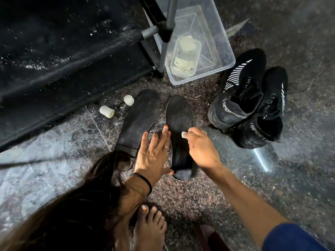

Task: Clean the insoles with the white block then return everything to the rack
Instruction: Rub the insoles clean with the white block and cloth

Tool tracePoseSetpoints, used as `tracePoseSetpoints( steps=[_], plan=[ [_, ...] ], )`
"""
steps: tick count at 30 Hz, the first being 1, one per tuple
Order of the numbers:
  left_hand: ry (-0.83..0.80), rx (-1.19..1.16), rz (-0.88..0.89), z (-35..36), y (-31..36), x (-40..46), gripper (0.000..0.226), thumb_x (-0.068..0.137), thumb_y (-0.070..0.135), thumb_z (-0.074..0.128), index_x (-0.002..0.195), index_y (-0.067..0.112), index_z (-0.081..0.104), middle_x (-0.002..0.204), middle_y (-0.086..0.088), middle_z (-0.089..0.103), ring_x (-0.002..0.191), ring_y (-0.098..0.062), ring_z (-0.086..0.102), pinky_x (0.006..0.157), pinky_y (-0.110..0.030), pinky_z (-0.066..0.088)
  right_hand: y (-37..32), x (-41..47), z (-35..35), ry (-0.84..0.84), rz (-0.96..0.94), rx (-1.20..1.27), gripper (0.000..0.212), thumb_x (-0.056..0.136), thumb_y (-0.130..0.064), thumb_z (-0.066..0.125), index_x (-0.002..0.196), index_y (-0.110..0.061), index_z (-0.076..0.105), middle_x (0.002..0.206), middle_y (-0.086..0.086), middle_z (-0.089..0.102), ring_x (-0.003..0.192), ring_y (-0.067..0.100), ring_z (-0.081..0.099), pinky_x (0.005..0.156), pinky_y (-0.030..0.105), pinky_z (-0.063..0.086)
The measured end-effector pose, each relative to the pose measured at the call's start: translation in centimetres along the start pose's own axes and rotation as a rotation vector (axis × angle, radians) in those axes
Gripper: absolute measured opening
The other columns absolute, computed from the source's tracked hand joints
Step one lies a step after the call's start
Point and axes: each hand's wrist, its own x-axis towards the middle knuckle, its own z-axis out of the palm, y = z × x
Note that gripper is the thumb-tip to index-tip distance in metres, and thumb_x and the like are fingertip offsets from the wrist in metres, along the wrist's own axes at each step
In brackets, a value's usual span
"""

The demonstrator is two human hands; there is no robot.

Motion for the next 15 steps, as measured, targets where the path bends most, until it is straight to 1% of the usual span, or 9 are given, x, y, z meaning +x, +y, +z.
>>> tracePoseSetpoints(
  steps=[2, 3, 5, 7, 9, 10, 12, 13, 15],
  plan=[
    [0.002, -0.011, -0.003, 0.1, -0.1, 0.0, 0.124, 0.076, 0.074, 0.049, 0.141, 0.006, -0.031, 0.153, -0.008, -0.031, 0.145, -0.030, 0.002, 0.114, -0.052, -0.006, -0.1, -0.4, 0.5, 0.083, 0.108, 0.052, 0.029, 0.092, 0.000, 0.043, 0.113, -0.005, 0.062, 0.106, 0.005, 0.054, 0.098, 0.023, 0.049, 0.082, 0.032, 0.041],
    [0.008, -0.015, -0.006, 0.1, -0.1, 0.0, 0.125, 0.076, 0.074, 0.050, 0.140, 0.008, -0.034, 0.153, -0.007, -0.030, 0.145, -0.030, 0.002, 0.114, -0.052, -0.007, -0.4, -0.8, 0.7, 0.085, 0.103, 0.038, 0.027, 0.094, -0.003, 0.042, 0.112, -0.007, 0.062, 0.102, 0.002, 0.054, 0.095, 0.020, 0.048, 0.079, 0.030, 0.041],
    [0.025, -0.020, -0.011, 0.0, -0.1, 0.0, 0.127, 0.074, 0.075, 0.051, 0.138, 0.009, -0.038, 0.154, -0.005, -0.028, 0.145, -0.030, 0.004, 0.114, -0.052, -0.006, -1.1, -2.1, 1.3, 0.018, -0.036, 0.028, 0.022, 0.095, -0.005, 0.044, 0.106, -0.008, 0.062, 0.096, 0.001, 0.054, 0.090, 0.018, 0.048, 0.075, 0.031, 0.043],
    [0.025, -0.017, -0.015, 0.0, -0.1, -0.1, 0.127, 0.074, 0.075, 0.051, 0.138, 0.009, -0.038, 0.154, -0.005, -0.028, 0.145, -0.030, 0.004, 0.114, -0.051, -0.005, -1.5, -3.4, 1.0, -0.100, -0.162, 0.039, 0.020, 0.097, -0.011, 0.039, 0.097, -0.008, 0.059, 0.092, 0.002, 0.052, 0.088, 0.018, 0.045, 0.075, 0.038, 0.045],
    [0.027, -0.012, -0.012, 0.0, 0.0, -0.1, 0.127, 0.075, 0.075, 0.049, 0.138, 0.008, -0.037, 0.154, -0.005, -0.029, 0.145, -0.029, 0.004, 0.114, -0.051, -0.005, -0.7, -3.6, 0.6, -0.105, -0.202, 0.005, 0.020, 0.097, -0.010, 0.040, 0.100, -0.008, 0.059, 0.093, 0.001, 0.053, 0.087, 0.018, 0.045, 0.074, 0.039, 0.046],
    [0.028, -0.008, -0.009, 0.1, 0.0, -0.1, 0.126, 0.075, 0.075, 0.049, 0.139, 0.008, -0.037, 0.153, -0.005, -0.030, 0.145, -0.029, 0.004, 0.114, -0.051, -0.006, -0.4, -3.6, 0.4, -0.051, -0.193, -0.006, 0.020, 0.093, -0.003, 0.046, 0.105, -0.007, 0.062, 0.095, 0.002, 0.055, 0.087, 0.017, 0.046, 0.073, 0.036, 0.047],
    [0.017, -0.005, -0.006, 0.2, -0.1, 0.0, 0.125, 0.076, 0.075, 0.048, 0.139, 0.008, -0.036, 0.153, -0.006, -0.031, 0.145, -0.029, 0.004, 0.114, -0.051, -0.006, -0.1, -3.7, 0.8, 0.042, -0.064, 0.029, 0.032, 0.084, 0.010, 0.054, 0.111, -0.004, 0.064, 0.098, 0.003, 0.058, 0.089, 0.019, 0.051, 0.076, 0.026, 0.044],
    [0.013, -0.003, -0.006, 0.2, -0.1, 0.0, 0.124, 0.076, 0.075, 0.047, 0.139, 0.008, -0.035, 0.152, -0.006, -0.032, 0.145, -0.029, 0.004, 0.114, -0.051, -0.006, -0.3, -3.9, 1.0, 0.068, -0.010, 0.073, 0.034, 0.083, 0.012, 0.055, 0.111, -0.004, 0.065, 0.101, 0.003, 0.059, 0.092, 0.019, 0.052, 0.079, 0.024, 0.043],
    [0.012, 0.011, -0.004, 0.2, -0.1, 0.0, 0.123, 0.077, 0.076, 0.046, 0.140, 0.007, -0.034, 0.152, -0.006, -0.033, 0.145, -0.029, 0.003, 0.114, -0.051, -0.006, -1.2, -4.6, 1.5, 0.055, 0.010, 0.142, 0.025, 0.089, 0.002, 0.052, 0.108, -0.008, 0.063, 0.104, 0.000, 0.057, 0.095, 0.017, 0.053, 0.082, 0.025, 0.045]
  ],
)
